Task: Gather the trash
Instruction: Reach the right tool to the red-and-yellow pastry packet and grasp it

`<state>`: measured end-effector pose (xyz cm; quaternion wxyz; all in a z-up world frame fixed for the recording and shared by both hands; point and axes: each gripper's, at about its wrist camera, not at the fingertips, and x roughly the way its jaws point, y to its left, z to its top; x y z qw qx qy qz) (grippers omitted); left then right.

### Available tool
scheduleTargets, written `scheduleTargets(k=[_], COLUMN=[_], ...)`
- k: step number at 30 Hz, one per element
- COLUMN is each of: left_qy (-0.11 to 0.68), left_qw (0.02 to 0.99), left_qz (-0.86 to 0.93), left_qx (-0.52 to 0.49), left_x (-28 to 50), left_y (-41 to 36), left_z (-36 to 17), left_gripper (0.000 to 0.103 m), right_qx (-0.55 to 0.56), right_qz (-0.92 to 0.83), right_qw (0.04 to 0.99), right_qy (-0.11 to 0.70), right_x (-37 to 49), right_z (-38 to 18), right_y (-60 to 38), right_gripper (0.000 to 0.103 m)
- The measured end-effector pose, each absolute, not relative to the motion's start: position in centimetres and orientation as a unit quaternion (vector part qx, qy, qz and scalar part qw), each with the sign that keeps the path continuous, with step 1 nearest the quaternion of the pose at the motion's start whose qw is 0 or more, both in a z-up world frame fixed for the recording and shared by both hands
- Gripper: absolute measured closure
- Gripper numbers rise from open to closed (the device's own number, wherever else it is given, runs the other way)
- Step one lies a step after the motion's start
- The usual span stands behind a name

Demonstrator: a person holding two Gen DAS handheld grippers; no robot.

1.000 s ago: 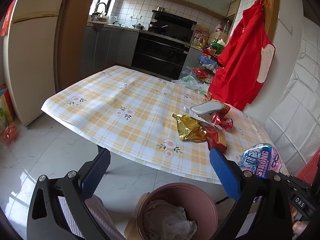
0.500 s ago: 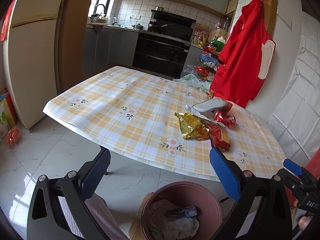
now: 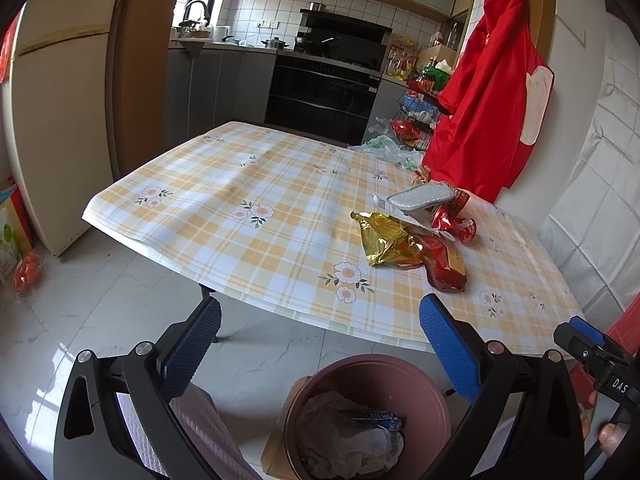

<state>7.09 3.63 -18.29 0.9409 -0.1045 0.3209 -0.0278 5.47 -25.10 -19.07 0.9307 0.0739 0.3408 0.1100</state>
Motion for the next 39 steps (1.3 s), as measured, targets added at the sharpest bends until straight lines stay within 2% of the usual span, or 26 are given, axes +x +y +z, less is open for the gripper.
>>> scheduleTargets(k=[18,29,39], left_qy=[0.342,0.343,0.312], left_qw=[0.936,0.935,0.949], left_qz=[-0.022,-0.027,-0.045], left_qx=[-0.076,-0.089,-0.009], left_x=[9.7,14.7,20.0], left_y=[3.1,4.2,1.7], left_z=[-20.0,-19.9,-20.4], left_gripper=[0.006,0.006,0.006], right_qx=[0.075,0.073,0.05], right_qz=[0.098,0.102,0.094], right_qw=[0.923,0.922,0.907], right_qy=[0.366,0.366,0.407], right_x=[9.0,16.3,23.7], right_z=[-21.0,-21.5,-24.6], right_y=[-25.8,-25.7,-23.3], right_gripper=[0.006,0.006,0.006])
